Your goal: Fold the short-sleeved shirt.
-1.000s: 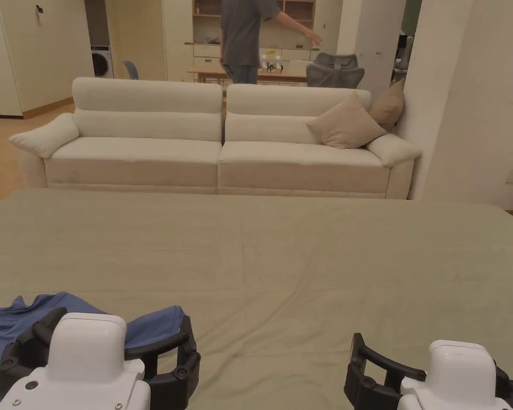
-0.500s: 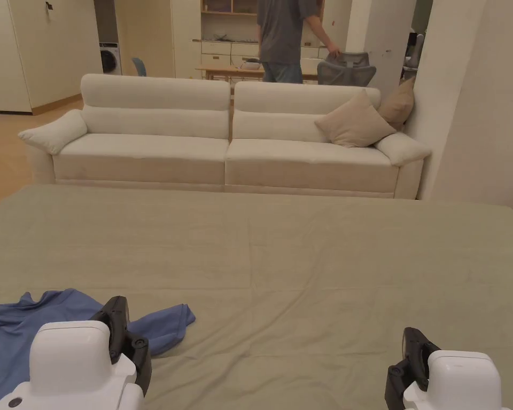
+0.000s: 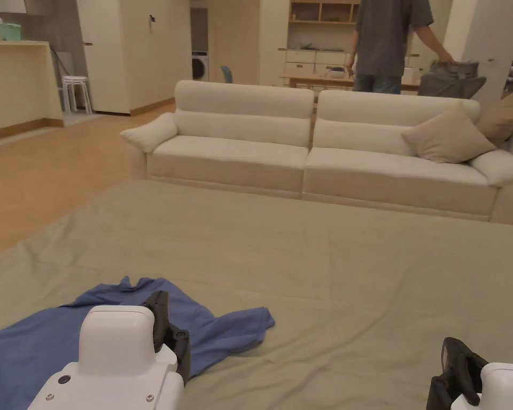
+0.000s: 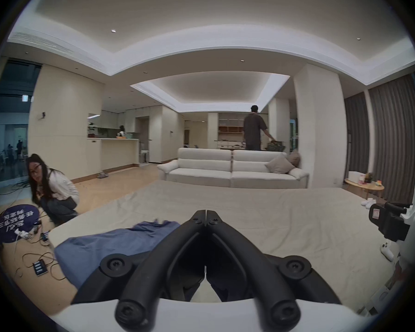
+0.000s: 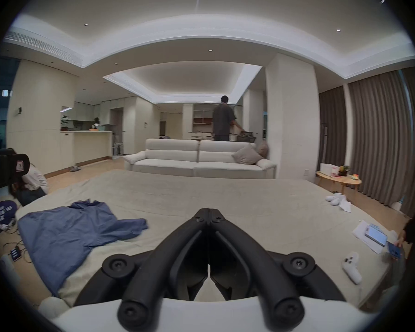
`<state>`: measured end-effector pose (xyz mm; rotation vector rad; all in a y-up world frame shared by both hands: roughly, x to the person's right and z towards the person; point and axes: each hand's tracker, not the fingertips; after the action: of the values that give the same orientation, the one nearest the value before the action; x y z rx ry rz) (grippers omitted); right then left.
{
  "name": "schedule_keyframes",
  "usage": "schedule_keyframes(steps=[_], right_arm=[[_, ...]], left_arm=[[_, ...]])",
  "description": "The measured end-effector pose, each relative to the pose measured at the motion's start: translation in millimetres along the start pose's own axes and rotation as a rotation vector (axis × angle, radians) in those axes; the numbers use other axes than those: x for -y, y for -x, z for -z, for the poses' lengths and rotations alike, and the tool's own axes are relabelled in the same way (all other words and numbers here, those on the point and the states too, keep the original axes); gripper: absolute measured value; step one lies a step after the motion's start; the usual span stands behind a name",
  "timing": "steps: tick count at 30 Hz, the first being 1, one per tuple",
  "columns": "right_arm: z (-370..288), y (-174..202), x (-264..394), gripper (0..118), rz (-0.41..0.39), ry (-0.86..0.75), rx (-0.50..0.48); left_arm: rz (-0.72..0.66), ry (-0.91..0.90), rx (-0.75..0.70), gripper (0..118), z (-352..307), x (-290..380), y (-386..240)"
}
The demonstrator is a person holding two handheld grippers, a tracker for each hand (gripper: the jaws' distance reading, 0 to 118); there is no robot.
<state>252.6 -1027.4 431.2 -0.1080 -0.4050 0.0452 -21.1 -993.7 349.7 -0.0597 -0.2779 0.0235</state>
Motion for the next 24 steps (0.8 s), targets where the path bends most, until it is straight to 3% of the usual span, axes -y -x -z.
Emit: schedule_keyframes(steps=[6, 11, 17, 24], right_arm=[[12, 71, -3, 0, -0.020, 0.007, -0.228], [13, 115, 1, 0, -0.057, 0.019, -0.341], [24, 134, 10, 0, -0.095, 0.056, -0.377], [51, 135, 23, 0, -0.104, 0.117, -0.367]], left_arm=[[-0.003, 0.020, -0.220, 0, -29, -1, 66], [-0.030, 0.050, -0.297, 0, -36, 5, 104], [-0.051, 0.149, -0.298, 0, -1, 27, 119], [-0.072, 0.368, -0.239, 1, 84, 67, 135]])
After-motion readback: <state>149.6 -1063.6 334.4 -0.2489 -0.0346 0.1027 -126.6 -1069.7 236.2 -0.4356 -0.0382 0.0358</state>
